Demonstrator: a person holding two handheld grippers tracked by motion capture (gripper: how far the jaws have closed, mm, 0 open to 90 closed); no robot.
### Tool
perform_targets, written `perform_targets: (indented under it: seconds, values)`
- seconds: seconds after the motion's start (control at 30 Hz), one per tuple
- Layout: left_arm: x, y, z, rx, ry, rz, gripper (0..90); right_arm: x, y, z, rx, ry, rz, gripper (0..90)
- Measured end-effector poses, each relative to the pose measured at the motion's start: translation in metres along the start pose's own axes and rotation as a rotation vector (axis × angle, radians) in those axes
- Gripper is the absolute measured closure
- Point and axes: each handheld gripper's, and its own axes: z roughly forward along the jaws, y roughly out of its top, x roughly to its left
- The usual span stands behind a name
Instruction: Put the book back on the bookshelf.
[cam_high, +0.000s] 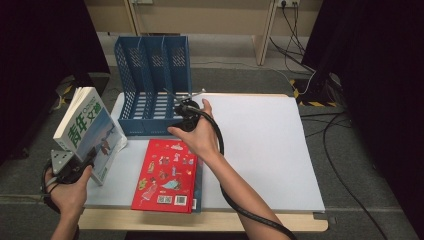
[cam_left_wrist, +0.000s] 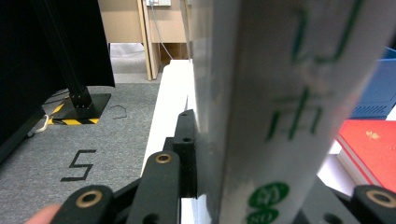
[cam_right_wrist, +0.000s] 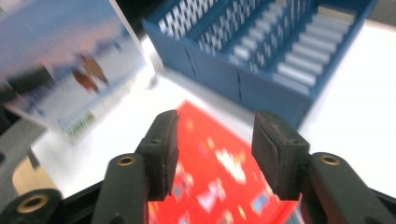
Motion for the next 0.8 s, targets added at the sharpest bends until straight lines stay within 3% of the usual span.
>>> perform_targets:
  seconds: [0.13, 0.43, 0.67, 0.8]
  values:
    - [0.002, -0.001, -0.001, -0.003, -0.002, -0.005, 72.8, -0.012, -0.008, 0.001, 0.038, -0.023, 0.007, 45.6]
    - [0.003, 0.000, -0.001, -0.012, -0.010, 0.003, 72.2, -0.029, -0.024, 0.002, 0.086, -0.052, 0.035, 49.4]
    - [0.004, 0.018, -0.003, -0.095, -0.029, -0.009, 69.4, -0.043, -0.043, -0.004, 0.079, -0.046, 0.073, 54.9]
    - [0.004, 0.028, -0.001, -0.120, -0.025, -0.008, 67.8, -0.048, -0.052, -0.010, 0.069, -0.058, 0.075, 55.4]
